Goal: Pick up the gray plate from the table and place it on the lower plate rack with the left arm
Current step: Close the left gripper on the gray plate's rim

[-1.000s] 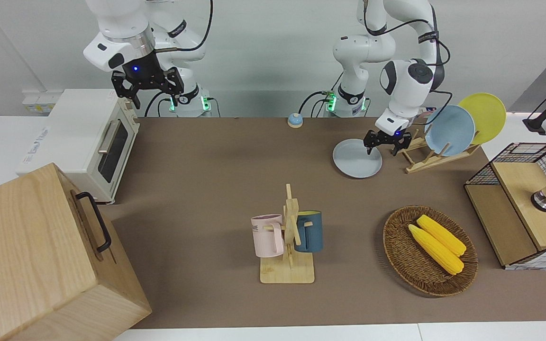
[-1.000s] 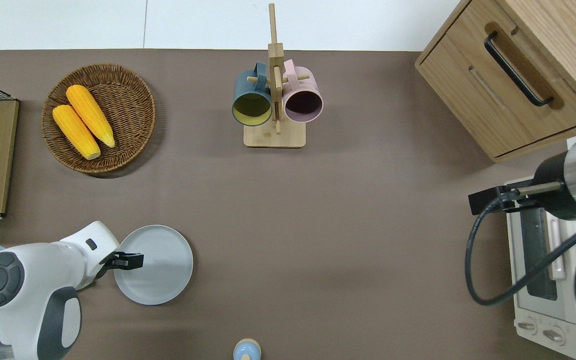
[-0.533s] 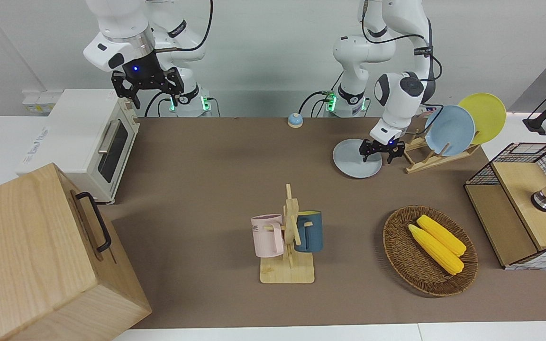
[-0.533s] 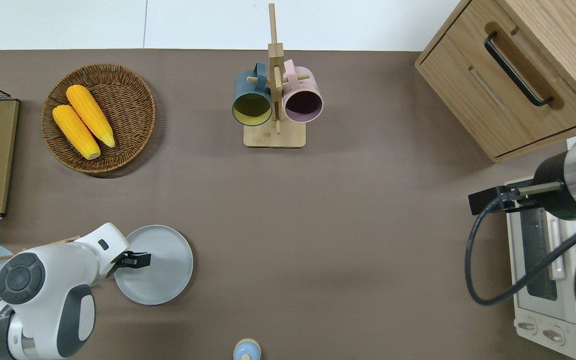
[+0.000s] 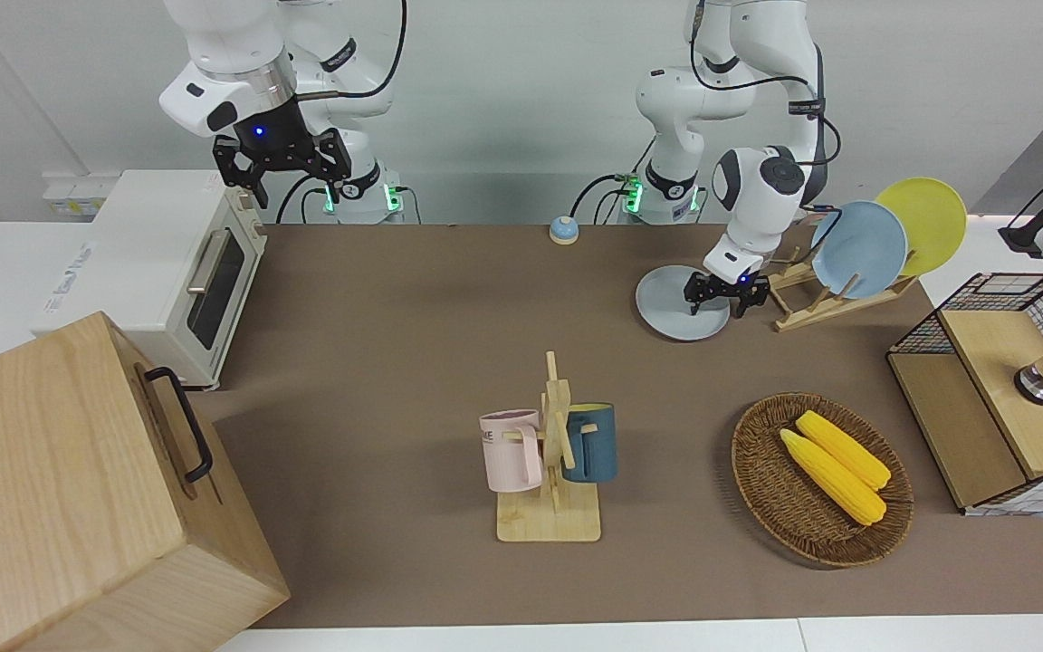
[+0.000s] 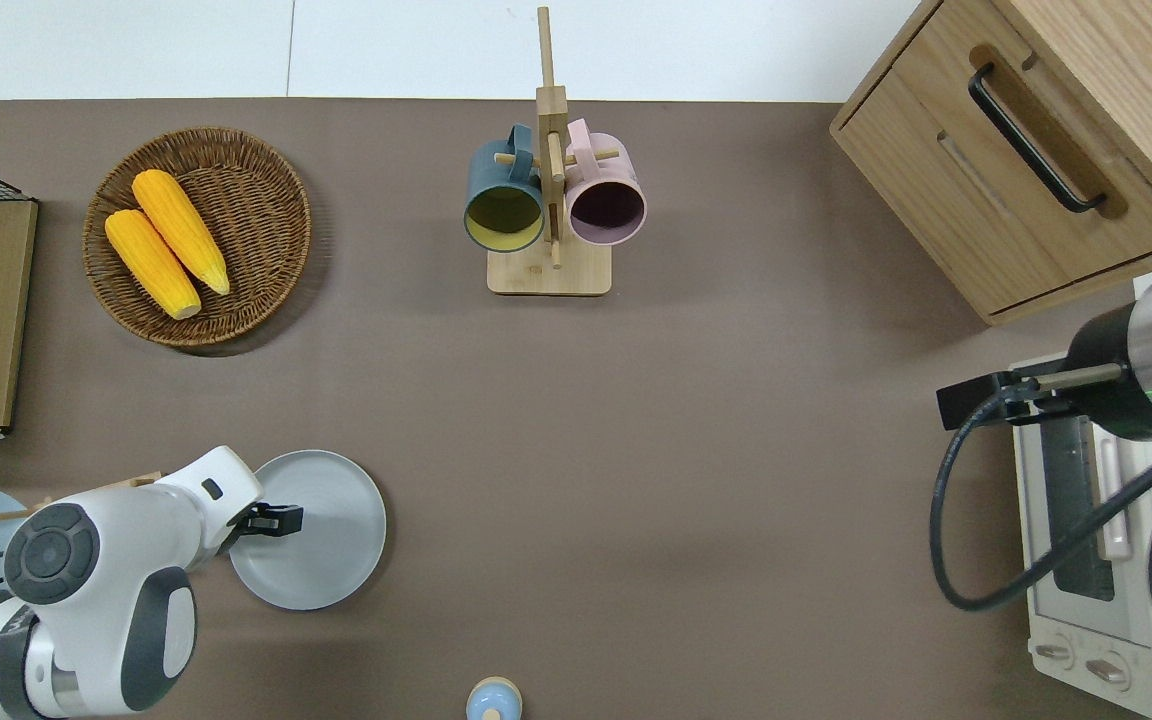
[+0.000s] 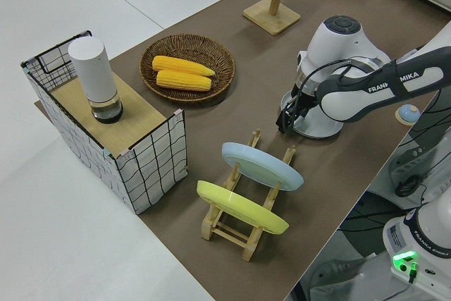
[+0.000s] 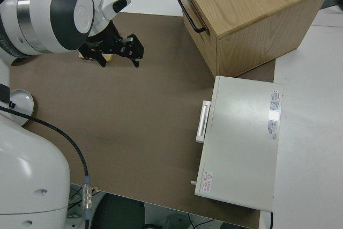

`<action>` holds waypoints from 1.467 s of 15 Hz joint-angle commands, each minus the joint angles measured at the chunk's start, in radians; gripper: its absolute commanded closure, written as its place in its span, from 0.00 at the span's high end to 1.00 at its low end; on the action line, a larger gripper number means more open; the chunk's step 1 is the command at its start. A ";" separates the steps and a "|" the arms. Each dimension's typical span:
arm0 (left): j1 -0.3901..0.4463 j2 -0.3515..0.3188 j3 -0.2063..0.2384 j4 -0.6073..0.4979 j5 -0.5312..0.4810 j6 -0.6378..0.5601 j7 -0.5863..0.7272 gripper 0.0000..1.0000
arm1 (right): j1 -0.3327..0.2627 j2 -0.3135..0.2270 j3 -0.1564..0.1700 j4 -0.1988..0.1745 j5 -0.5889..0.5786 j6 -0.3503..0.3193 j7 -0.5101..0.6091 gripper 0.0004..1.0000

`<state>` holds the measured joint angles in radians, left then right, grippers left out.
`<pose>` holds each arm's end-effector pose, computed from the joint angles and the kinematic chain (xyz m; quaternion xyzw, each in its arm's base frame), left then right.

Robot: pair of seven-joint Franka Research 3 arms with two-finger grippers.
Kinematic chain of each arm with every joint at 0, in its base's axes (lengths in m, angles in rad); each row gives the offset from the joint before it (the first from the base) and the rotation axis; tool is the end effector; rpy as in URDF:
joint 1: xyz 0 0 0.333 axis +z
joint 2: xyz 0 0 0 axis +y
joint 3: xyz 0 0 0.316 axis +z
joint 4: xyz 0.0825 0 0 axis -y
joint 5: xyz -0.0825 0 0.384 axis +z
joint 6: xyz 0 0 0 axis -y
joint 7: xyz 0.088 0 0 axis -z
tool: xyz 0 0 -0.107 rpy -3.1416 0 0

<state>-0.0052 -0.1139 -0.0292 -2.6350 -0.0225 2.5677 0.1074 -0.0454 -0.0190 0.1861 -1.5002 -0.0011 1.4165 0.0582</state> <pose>0.4291 -0.0142 0.2891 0.9978 -0.0615 0.0234 0.0038 0.5272 0.0757 0.6544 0.9986 0.0411 -0.0321 0.0055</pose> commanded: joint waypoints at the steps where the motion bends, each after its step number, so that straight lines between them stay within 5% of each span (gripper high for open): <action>1: -0.012 -0.003 0.005 -0.016 -0.008 0.026 -0.020 0.29 | -0.010 -0.002 0.006 0.006 0.010 -0.014 -0.001 0.99; 4: -0.012 -0.003 0.003 -0.016 -0.008 0.022 -0.031 0.00 | -0.010 -0.002 0.006 0.006 0.010 -0.014 0.000 0.99; 14: -0.010 -0.030 0.005 0.004 -0.008 -0.050 -0.031 0.00 | -0.010 -0.002 0.006 0.006 0.010 -0.014 0.000 0.99; 22: -0.006 -0.125 0.008 0.150 -0.011 -0.366 -0.035 0.00 | -0.010 -0.002 0.006 0.006 0.010 -0.014 0.000 0.99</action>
<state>-0.0065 -0.1855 -0.0256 -2.5211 -0.0226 2.3020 0.0814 -0.0454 -0.0190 0.1861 -1.5002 -0.0011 1.4165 0.0582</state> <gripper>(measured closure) 0.899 0.009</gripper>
